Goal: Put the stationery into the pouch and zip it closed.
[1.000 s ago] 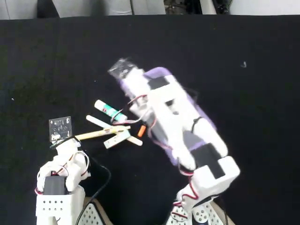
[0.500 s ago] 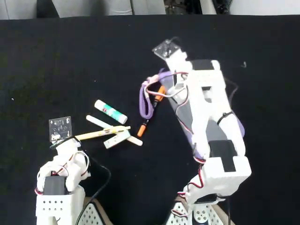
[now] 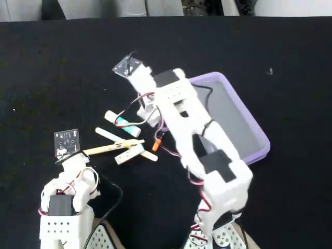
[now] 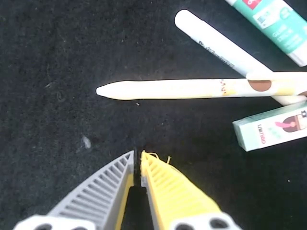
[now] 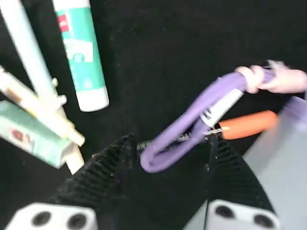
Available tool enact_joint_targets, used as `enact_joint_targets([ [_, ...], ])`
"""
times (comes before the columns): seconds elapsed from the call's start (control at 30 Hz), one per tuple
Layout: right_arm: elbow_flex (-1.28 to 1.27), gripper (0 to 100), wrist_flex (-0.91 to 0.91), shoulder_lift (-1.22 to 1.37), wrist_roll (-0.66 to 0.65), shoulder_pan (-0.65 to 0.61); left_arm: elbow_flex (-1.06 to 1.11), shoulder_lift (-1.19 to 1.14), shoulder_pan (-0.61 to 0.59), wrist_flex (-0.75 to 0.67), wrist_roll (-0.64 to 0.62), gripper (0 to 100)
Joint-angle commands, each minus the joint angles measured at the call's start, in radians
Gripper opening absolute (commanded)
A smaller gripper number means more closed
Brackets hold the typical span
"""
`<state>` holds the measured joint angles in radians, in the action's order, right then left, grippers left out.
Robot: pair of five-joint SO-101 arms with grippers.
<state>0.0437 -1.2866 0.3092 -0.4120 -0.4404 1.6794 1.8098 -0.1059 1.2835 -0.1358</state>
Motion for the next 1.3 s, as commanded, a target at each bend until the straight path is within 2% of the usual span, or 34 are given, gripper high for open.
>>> enact_joint_targets([
  [0.0, 0.038, 24.0, 0.051, 0.067, 0.095, -0.021, 0.019, 0.006, 0.007, -0.012, 0.002, 3],
  [0.3, 0.205, 24.0, -0.115, 0.128, 0.135, -0.023, 0.019, 0.006, 0.007, -0.012, 0.002, 3],
  [0.57, 0.375, 24.0, -0.339, 0.137, 0.282, -0.040, 0.019, 0.006, 0.007, -0.012, 0.002, 3],
  [0.93, 0.156, 24.0, -0.121, 0.136, 0.310, -0.081, 0.019, 0.006, 0.007, -0.012, 0.002, 3],
  [1.27, 0.119, 24.0, -0.064, 0.151, 0.310, -0.075, 0.019, 0.006, 0.007, -0.012, 0.002, 3],
])
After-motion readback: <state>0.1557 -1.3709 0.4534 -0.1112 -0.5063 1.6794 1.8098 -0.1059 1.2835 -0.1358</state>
